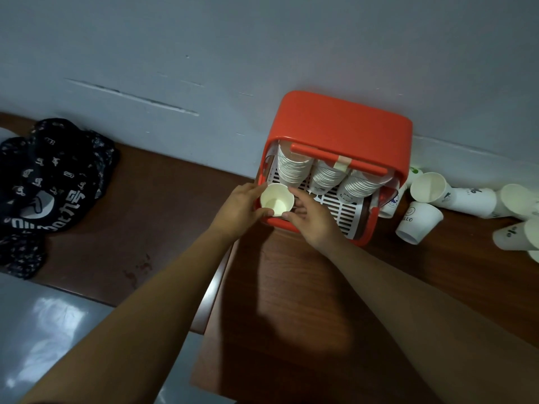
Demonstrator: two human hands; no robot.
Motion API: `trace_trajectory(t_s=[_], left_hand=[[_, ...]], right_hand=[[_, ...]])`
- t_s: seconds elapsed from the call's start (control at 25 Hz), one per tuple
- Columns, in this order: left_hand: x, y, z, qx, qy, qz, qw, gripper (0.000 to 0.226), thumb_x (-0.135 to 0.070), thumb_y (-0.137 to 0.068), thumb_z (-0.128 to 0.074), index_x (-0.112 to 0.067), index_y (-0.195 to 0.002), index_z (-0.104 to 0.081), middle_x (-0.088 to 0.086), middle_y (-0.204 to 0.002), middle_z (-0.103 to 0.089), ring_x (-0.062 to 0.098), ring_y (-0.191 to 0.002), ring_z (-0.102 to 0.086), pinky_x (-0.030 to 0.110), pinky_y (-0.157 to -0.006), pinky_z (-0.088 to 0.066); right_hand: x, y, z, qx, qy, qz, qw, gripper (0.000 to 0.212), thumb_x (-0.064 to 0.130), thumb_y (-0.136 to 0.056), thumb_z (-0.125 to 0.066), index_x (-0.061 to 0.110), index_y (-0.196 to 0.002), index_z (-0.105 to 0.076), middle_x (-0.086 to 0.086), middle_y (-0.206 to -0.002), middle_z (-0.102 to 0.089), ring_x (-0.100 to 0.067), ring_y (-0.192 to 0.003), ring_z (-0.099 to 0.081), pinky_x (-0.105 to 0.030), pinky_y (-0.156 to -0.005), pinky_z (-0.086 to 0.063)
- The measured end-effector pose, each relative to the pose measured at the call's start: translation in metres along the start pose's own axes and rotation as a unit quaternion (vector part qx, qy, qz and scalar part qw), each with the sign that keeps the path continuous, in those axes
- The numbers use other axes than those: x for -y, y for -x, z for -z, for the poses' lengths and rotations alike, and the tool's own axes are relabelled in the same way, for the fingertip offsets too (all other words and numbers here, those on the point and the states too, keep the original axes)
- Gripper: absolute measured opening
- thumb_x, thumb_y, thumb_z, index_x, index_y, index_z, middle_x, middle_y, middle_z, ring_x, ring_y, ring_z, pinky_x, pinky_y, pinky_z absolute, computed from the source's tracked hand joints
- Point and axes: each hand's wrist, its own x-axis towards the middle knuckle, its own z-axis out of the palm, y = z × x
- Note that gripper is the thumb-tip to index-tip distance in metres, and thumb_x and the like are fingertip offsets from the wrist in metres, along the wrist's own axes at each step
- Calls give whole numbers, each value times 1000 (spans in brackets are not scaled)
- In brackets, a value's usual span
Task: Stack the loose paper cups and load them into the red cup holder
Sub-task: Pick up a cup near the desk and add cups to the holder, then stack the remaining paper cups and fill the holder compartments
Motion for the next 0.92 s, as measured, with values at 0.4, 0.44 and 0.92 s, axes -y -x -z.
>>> trace_trajectory(t_s=[0.4,0.44,0.92], left_hand=[[-63,42,-12,-89,79,36,992,32,-27,-89,-67,-15,-118,-60,-1,-113,-52,16,-103,-55,29,-86,-48],[-77,47,-17,-80,92,20,992,24,-25,-90,-66,-15,-111,-63,-3,-106,-57,12,-93,-58,28,-80,-50],[-295,-31,-177,37,37,-3,999,28,-29,-85,-69,-8,-103,-64,10,-103,-63,26,-97,-59,33,-82,-43]], right_hand=[[0,61,50,-48,43,5,998,48,27,-90,-67,15,-134,-53,-1,-129,-61,-11,-118,-57,-32,-101,-47],[-9,75,66,-48,53,2,997,44,27,-90,-67,16,-131,-55,1,-126,-61,-10,-116,-58,-30,-99,-49],[-179,139,324,-218,251,-51,942,48,22,-83,-70,2,-124,-57,-16,-123,-52,-30,-115,-51,-32,-97,-38]])
